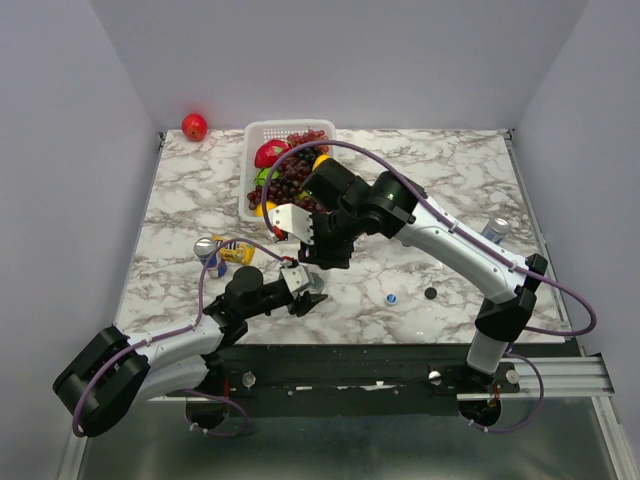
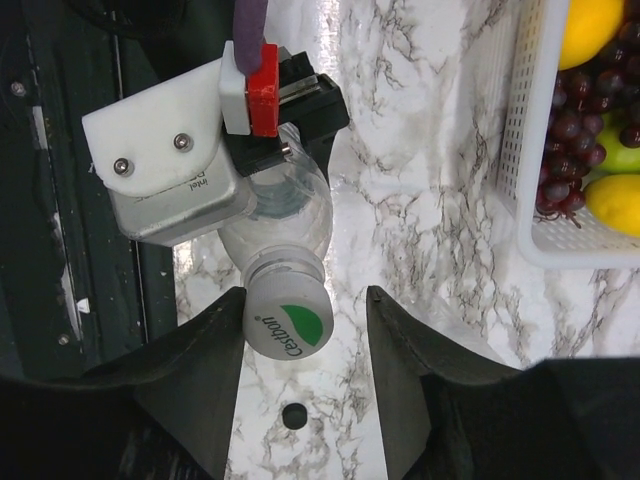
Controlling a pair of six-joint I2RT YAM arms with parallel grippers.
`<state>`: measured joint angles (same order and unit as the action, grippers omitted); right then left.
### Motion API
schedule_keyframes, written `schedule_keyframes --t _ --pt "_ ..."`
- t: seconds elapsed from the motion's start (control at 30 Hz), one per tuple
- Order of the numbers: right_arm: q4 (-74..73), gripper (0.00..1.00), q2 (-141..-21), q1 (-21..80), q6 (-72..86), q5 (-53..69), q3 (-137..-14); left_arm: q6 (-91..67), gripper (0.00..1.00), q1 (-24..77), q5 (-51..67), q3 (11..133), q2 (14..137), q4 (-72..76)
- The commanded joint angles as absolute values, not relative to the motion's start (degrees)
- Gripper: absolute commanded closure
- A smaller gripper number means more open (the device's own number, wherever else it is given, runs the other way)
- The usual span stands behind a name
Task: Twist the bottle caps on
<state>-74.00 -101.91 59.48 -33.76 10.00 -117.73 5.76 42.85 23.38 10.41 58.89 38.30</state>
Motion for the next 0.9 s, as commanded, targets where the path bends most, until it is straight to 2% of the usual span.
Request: schedule_keyframes --t 0.0,0.4,0.87 --pt "-72.25 0.39 -100.81 58.97 -33.22 7.73 -117.25 6.59 1.00 43.15 26.02 12.13 58.27 40.87" --pt "-72.43 0.24 -98.62 58.89 -34.45 11.95 -117.25 5.45 1.00 42.71 26.02 12.22 58.97 40.61" --pt "-73.74 0.23 -98.53 58.89 -37.00 15.64 -117.95 4.39 1.00 42.28 25.14 12.30 59.33 40.87"
